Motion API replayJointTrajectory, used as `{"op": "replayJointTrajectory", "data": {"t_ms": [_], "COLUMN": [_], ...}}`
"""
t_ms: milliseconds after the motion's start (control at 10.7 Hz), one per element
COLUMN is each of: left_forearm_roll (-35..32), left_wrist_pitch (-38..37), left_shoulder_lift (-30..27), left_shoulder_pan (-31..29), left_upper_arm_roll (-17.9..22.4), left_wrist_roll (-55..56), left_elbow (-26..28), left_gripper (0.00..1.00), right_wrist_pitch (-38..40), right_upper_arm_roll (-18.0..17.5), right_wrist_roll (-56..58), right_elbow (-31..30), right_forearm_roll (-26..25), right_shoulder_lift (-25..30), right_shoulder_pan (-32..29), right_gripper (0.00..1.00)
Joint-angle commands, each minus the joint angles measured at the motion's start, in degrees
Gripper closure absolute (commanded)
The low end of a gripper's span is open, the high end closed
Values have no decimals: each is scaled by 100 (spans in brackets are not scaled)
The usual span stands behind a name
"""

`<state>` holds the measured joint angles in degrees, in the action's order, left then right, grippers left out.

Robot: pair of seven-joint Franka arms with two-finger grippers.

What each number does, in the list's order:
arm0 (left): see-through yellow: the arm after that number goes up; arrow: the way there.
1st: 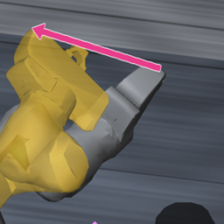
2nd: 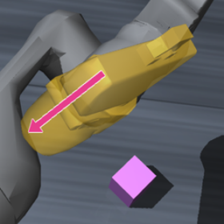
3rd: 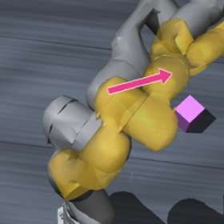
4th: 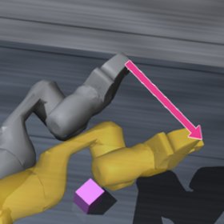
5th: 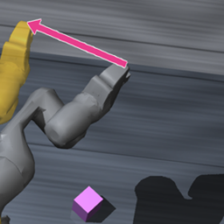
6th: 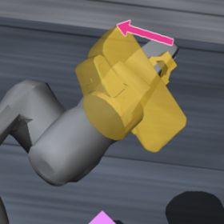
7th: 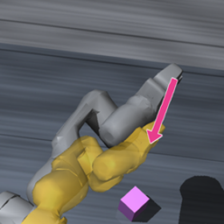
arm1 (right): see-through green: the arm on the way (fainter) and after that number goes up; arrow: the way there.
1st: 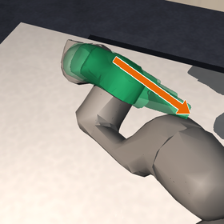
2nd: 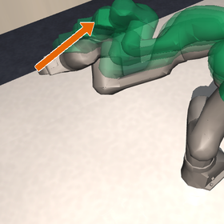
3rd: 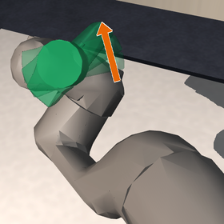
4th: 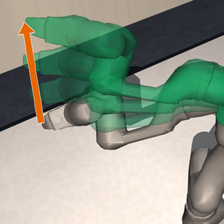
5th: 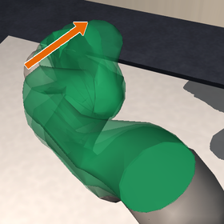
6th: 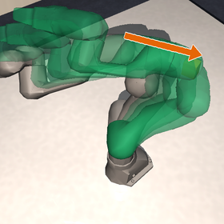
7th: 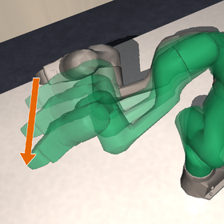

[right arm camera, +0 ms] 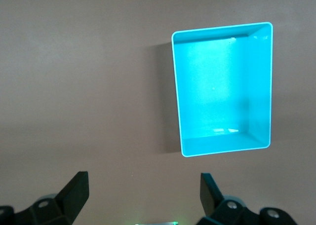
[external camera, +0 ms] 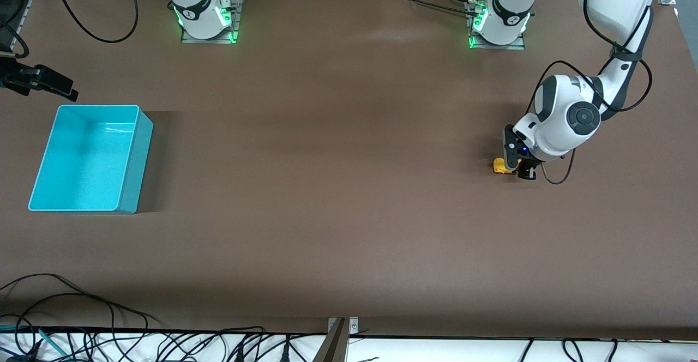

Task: Wind up and store yellow beetle car
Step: 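Drag the car backward along the table with the left gripper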

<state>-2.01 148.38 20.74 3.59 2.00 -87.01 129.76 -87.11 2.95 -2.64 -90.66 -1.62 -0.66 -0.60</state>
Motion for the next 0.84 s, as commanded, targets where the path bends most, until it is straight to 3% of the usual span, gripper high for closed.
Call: {"op": "replayJointTrajectory", "data": {"t_ms": [0,280,747], "left_forearm_roll": [-81,-142,-72], "left_wrist_pitch": [-2,-11,-2], "left_shoulder_lift": [202,246,535], "left_shoulder_pan": [-139,-306,-710], "left_upper_arm_roll": [11,11,134], "left_wrist_roll": [-88,-114,-1053], "left_elbow": [-56,-100,-390], "left_gripper": [100,100,100], "right_wrist_pitch": [98,98,98], "right_upper_arm_roll": [-23,-23,-23], "right_wrist_roll": [53,53,53], "right_elbow": [75,75,75], "right_forearm_roll": [12,12,12], "right_shoulder_lift": [39,39,39], "right_shoulder_pan": [-19,-19,-19], "right_gripper": [0,0,0]}}
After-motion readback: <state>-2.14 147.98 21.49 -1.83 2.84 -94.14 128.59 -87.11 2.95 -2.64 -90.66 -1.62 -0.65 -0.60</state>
